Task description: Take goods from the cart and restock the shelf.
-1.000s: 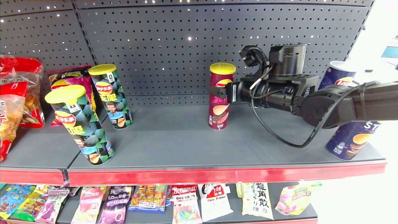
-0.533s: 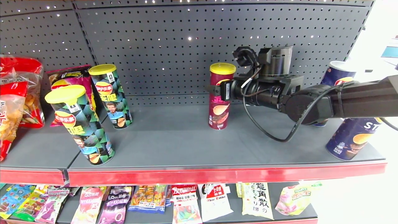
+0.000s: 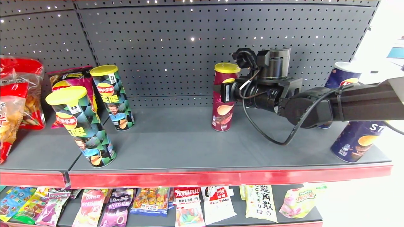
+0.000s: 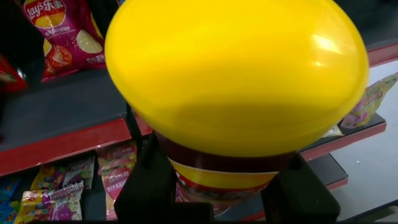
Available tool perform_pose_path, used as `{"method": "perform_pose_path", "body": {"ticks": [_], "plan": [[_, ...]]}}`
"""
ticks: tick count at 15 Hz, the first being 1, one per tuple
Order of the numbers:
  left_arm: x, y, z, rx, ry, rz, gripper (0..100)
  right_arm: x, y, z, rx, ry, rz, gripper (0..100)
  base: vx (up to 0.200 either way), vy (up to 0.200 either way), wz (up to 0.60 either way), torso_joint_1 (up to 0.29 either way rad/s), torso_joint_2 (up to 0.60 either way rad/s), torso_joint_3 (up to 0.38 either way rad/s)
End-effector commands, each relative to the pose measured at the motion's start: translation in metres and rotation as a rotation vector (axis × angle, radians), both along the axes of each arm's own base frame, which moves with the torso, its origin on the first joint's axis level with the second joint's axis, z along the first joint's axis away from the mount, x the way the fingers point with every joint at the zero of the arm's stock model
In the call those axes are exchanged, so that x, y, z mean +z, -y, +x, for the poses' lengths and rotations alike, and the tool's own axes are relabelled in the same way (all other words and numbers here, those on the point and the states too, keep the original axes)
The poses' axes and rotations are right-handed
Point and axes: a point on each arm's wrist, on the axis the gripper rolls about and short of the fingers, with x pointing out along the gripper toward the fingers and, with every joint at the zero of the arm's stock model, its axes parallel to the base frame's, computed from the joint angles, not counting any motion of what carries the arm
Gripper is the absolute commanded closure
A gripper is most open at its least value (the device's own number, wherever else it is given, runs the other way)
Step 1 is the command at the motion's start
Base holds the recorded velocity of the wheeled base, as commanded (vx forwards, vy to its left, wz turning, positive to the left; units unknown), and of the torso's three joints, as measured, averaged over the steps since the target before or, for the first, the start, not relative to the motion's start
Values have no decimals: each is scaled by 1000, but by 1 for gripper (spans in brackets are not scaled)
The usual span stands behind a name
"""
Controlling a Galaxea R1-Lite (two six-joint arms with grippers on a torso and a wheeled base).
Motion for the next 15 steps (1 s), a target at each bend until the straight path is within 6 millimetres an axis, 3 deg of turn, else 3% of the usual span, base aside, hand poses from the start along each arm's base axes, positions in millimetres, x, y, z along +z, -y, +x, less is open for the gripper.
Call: {"method": "perform_pose_path", "body": {"ticks": [1, 2, 3, 4, 9, 15], "plan": [[0, 0, 0, 1, -2, 0, 100, 15, 0, -19, -30, 27, 3, 100, 0, 0, 0, 0, 0, 0], [0, 0, 0, 1, 0, 0, 100, 19, -1, -37, -52, 27, -7, 100, 0, 0, 0, 0, 0, 0], [1, 0, 0, 1, 2, 0, 100, 19, -1, -38, -52, 26, -9, 100, 0, 0, 0, 0, 0, 0], [1, 0, 1, 1, -2, 0, 100, 20, -1, -61, -70, 18, -23, 100, 0, 0, 0, 0, 0, 0], [2, 0, 5, -1, -25, 0, 100, 40, -3, -81, -170, 96, 42, 100, 0, 0, 0, 0, 0, 0], [2, 0, 6, -1, -28, 0, 100, 20, -22, -120, -168, 44, 18, 100, 0, 0, 0, 0, 0, 0]]}}
